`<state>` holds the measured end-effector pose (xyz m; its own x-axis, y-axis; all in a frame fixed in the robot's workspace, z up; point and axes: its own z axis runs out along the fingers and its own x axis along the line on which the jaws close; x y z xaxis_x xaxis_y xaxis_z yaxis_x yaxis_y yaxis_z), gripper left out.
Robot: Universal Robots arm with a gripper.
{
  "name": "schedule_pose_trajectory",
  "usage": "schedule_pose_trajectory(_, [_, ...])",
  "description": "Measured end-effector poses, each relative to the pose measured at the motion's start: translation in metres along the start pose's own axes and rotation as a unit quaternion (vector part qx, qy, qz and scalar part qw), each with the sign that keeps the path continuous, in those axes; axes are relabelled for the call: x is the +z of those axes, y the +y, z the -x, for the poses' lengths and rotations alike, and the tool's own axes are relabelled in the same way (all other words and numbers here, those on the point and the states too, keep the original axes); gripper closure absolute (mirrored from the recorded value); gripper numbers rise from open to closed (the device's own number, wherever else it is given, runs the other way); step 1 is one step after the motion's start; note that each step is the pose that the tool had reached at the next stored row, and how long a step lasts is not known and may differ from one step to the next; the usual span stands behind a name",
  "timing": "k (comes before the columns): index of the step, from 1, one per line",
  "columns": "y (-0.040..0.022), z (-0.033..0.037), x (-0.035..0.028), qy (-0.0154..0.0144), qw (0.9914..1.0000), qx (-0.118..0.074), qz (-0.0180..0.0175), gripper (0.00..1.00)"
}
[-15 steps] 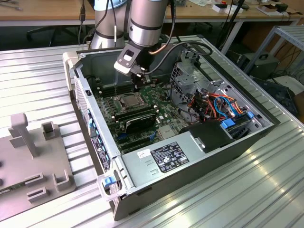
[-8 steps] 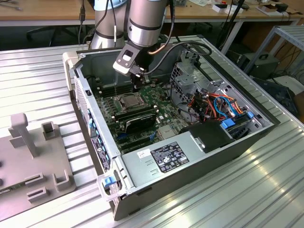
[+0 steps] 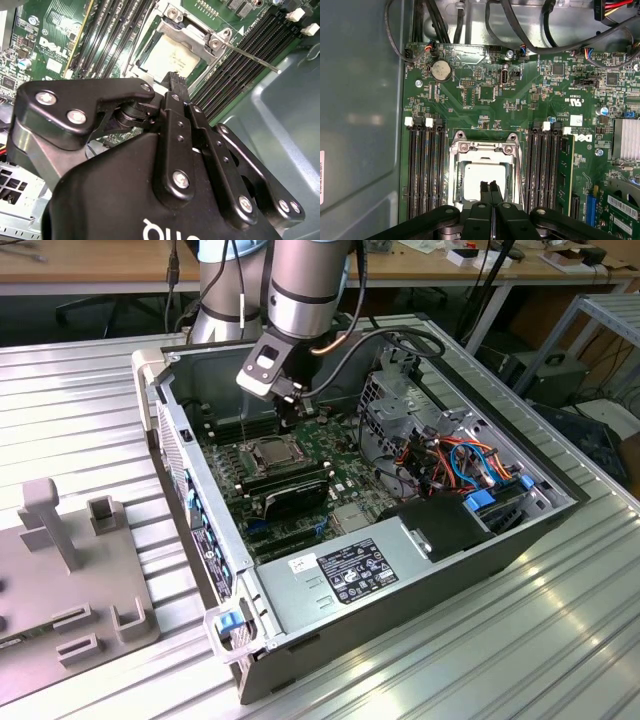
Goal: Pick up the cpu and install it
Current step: 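Close the cpu cover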
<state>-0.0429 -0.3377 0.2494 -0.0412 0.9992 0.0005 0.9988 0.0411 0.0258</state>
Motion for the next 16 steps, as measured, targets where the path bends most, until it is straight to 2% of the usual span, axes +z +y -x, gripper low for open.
schedule_pose_trajectory(16, [-0.0039, -0.0001, -0.0001, -0.0001, 1.0, 0.0, 0.0006, 0.89])
